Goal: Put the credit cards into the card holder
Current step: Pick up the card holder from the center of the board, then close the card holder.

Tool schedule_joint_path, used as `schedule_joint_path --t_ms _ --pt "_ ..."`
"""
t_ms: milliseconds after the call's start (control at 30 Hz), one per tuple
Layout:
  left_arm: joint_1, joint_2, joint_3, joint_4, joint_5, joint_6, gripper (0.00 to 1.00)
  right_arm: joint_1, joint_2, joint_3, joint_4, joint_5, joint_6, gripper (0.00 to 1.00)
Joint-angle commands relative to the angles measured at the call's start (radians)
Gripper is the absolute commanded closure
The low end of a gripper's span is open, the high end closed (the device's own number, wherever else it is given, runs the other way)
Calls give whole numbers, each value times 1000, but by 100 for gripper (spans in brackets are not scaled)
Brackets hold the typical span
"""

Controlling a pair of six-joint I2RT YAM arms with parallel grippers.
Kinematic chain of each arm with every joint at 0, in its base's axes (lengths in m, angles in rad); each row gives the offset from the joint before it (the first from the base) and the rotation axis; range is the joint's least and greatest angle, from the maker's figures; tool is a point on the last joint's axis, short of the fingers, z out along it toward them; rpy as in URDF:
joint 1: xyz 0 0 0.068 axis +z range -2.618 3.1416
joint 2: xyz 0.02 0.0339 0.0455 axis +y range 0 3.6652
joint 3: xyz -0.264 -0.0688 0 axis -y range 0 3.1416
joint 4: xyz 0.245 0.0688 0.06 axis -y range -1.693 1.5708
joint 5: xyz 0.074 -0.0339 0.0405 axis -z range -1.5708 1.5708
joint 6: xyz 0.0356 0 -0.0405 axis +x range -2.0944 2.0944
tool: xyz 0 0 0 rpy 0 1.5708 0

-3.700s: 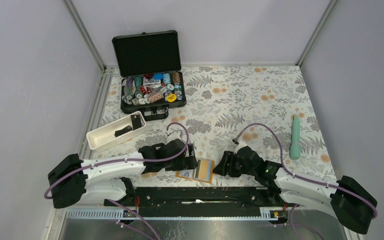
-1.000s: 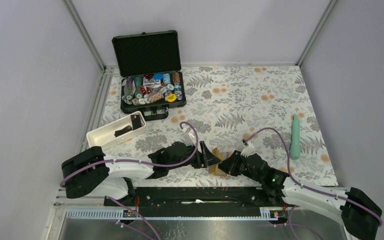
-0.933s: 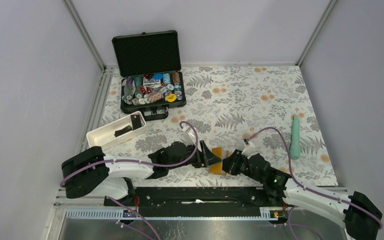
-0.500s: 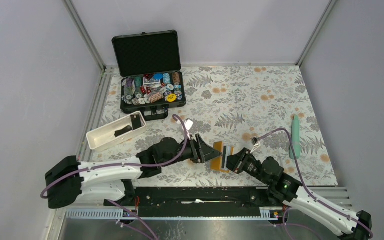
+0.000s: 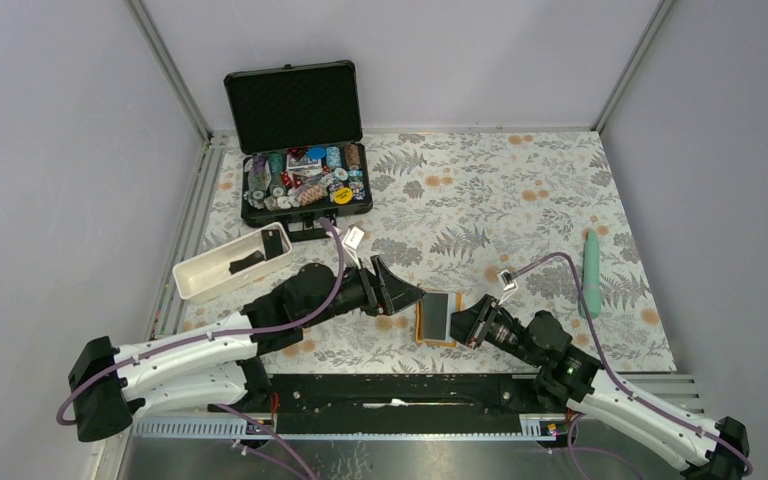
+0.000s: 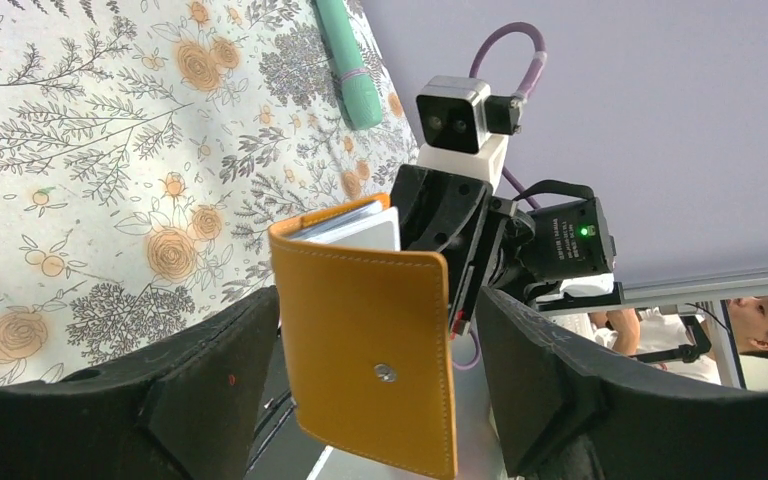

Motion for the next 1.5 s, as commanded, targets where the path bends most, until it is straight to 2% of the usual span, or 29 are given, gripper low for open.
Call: schedule_joint_path --t_ms 0,100,200,367,467,600,667,767,933,1100,1467 --pt "4 -40 -12 44 -17 20 24 5 -18 44 131 -30 19 100" --pt "6 -99 -42 89 -45 17 10 5 -20 56 133 -33 19 100" --pt "11 -155 -53 103 -39 27 2 5 -27 68 119 -27 16 100" --pt "27 -223 -50 84 0 37 1 5 -40 66 113 -22 17 100" --pt "57 -245 -53 -13 -22 15 1 5 -57 66 122 -24 21 100" --pt "74 -249 -79 -43 -21 -21 11 5 -77 73 131 -29 21 100" --pt "75 -225 -66 -61 -7 -23 16 5 -76 74 148 -35 22 100" --pt "75 -158 -43 -57 40 -15 20 5 -61 80 168 -47 19 100" --pt "68 -74 -34 75 147 -21 24 5 -33 82 208 -74 18 100" --pt "55 -39 -54 186 183 -50 25 5 -13 86 244 -108 16 100" --pt "36 40 -83 399 251 -108 38 5 24 95 295 -167 12 100"
